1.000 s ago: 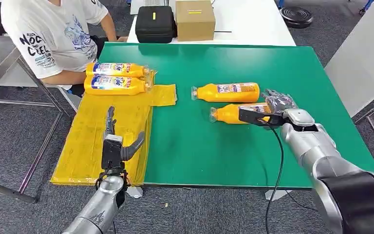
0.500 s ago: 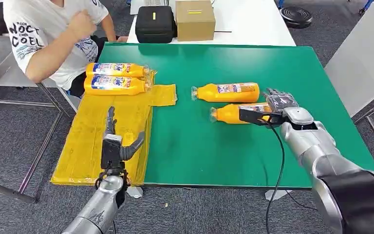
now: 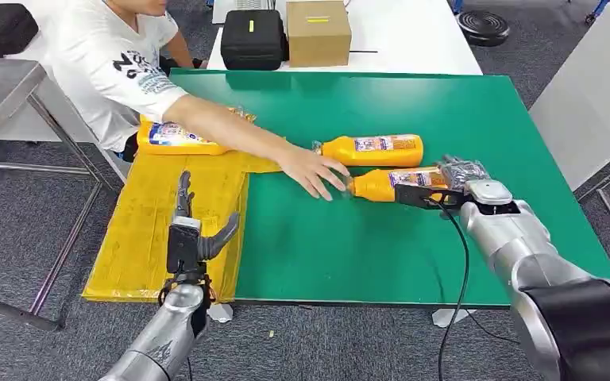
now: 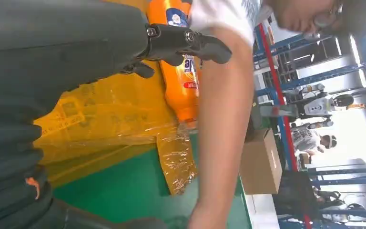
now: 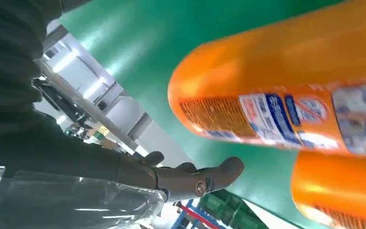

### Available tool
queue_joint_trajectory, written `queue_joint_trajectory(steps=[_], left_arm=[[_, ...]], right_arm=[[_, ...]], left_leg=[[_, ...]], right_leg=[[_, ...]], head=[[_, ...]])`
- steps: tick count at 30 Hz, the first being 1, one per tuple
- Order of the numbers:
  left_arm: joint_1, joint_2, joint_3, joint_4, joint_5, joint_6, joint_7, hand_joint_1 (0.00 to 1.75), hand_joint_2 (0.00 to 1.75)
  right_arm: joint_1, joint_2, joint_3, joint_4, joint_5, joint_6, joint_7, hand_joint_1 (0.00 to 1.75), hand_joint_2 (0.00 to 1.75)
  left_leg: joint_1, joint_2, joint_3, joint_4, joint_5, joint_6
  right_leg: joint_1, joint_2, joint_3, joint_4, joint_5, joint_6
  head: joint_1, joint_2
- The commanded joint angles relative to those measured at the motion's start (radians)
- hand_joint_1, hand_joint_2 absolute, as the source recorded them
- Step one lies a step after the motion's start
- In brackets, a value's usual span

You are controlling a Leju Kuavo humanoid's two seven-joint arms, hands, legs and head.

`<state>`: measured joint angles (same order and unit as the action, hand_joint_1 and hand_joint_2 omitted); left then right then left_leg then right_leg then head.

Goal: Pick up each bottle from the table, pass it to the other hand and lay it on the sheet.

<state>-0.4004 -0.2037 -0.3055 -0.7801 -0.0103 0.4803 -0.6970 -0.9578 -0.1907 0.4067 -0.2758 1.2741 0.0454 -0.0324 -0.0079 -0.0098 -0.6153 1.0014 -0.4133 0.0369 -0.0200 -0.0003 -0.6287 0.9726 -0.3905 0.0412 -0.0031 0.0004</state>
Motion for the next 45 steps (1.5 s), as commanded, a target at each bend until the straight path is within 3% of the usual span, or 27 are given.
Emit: queue_joint_trajectory(steps=[1, 13, 15, 20, 23, 26, 30, 40, 41, 45], left_arm=[[-0.042, -0.002, -0.034, 0.080, 0.014, 0.008, 0.004, 0.00, 1.75], [-0.026, 0.002, -0.037, 0.062, 0.010, 0.041, 0.016, 0.00, 1.75], [-0.013, 0.005, -0.034, 0.042, 0.004, 0.046, 0.018, 0.00, 1.75], [0.013, 0.015, -0.020, -0.001, -0.023, 0.048, 0.029, 0.00, 1.75], [0.018, 0.014, -0.013, 0.003, -0.030, 0.049, 0.022, 0.00, 1.75], [0.020, 0.012, -0.003, 0.006, -0.030, 0.057, 0.007, 0.00, 1.75], [0.037, 0.021, 0.007, -0.013, -0.030, 0.081, -0.001, 0.00, 1.75], [0.041, 0.021, 0.008, -0.023, -0.032, 0.086, -0.001, 0.00, 1.75], [0.049, 0.024, 0.007, -0.040, -0.032, 0.084, -0.001, 0.00, 1.75], [0.072, 0.035, 0.008, -0.094, -0.036, 0.098, -0.001, 0.00, 1.75]], right_arm=[[0.006, -0.011, -0.023, 0.070, 0.007, 0.016, 0.027, 0.00, 1.75], [0.068, -0.030, -0.049, 0.064, 0.024, -0.035, 0.085, 0.00, 1.75], [0.067, -0.024, -0.071, 0.055, 0.010, -0.119, 0.043, 0.00, 1.75], [0.009, 0.023, -0.153, -0.034, -0.042, -0.486, -0.152, 0.00, 1.75], [-0.005, 0.059, -0.191, -0.116, -0.073, -0.607, -0.243, 0.00, 1.75], [0.050, 0.095, -0.215, -0.319, -0.098, -0.712, -0.331, 0.00, 1.75], [0.136, 0.138, -0.222, -0.518, -0.198, -0.704, -0.406, 0.00, 1.75], [0.143, 0.135, -0.225, -0.522, -0.236, -0.716, -0.431, 0.00, 1.75], [0.175, 0.148, -0.231, -0.573, -0.312, -0.689, -0.482, 0.00, 1.75], [0.319, 0.159, -0.228, -0.725, -0.433, -0.633, -0.518, 0.00, 1.75]], left_leg=[[0.002, -0.001, 0.004, 0.000, -0.002, -0.002], [0.002, -0.003, 0.005, -0.001, -0.001, -0.002], [0.001, -0.002, 0.003, -0.001, -0.001, -0.001], [-0.001, 0.002, 0.001, 0.000, -0.001, -0.001], [0.000, 0.008, 0.003, 0.001, -0.004, -0.003], [0.000, 0.006, 0.002, 0.000, -0.002, -0.002], [0.002, 0.004, 0.003, 0.000, -0.002, -0.002], [0.002, 0.001, 0.002, 0.000, -0.001, -0.002], [0.002, 0.002, 0.003, 0.000, -0.002, -0.002], [0.003, 0.001, 0.005, -0.001, -0.003, -0.003]], right_leg=[[0.002, -0.001, 0.005, -0.001, -0.002, -0.002], [0.002, -0.004, 0.006, -0.002, -0.002, -0.002], [0.001, -0.002, 0.004, -0.001, -0.001, -0.001], [-0.001, 0.002, 0.001, 0.000, -0.001, -0.001], [0.000, 0.007, 0.002, 0.002, -0.002, -0.003], [0.000, 0.006, 0.000, 0.001, 0.000, -0.002], [0.003, 0.004, 0.002, 0.000, -0.001, -0.002], [0.002, 0.001, 0.002, 0.000, -0.001, -0.002], [0.002, 0.001, 0.003, 0.000, -0.001, -0.002], [0.003, 0.000, 0.005, -0.001, -0.002, -0.003]], head=[[0.000, 0.000], [0.000, 0.000], [0.000, 0.000], [0.000, 0.000], [0.000, 0.000], [0.000, 0.000], [0.000, 0.000], [0.000, 0.000], [0.000, 0.000], [0.000, 0.000]])
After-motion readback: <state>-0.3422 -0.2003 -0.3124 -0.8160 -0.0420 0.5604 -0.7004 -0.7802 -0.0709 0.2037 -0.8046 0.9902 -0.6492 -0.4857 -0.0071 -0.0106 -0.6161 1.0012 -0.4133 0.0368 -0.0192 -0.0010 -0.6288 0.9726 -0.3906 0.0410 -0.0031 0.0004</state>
